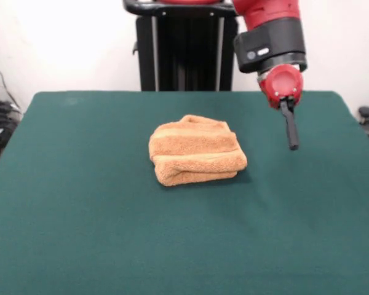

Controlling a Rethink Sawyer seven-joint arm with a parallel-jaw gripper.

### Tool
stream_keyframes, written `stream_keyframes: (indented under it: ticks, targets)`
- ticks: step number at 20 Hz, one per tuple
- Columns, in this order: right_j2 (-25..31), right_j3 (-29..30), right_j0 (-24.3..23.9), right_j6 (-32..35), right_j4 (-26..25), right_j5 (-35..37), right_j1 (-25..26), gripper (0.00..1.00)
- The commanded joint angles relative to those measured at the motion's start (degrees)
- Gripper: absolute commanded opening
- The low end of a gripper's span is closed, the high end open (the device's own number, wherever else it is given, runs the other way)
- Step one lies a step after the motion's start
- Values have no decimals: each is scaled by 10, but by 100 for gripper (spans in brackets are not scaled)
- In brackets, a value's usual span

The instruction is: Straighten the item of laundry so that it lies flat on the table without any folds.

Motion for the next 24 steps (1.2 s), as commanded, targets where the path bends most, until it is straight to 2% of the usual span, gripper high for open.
stream_keyframes:
  ticks: [1,7,14,18,23,24]
  targets:
    - [96,-19,-49,216,-295,-53,-43,100]
    - [108,-21,-81,225,-306,-8,-46,100]
    - [115,-20,-116,157,-253,19,-23,100]
    - [105,-14,-120,123,-205,33,-21,100]
    - [58,-9,-113,110,-97,63,2,100]
    - [53,-9,-112,108,-90,69,6,100]
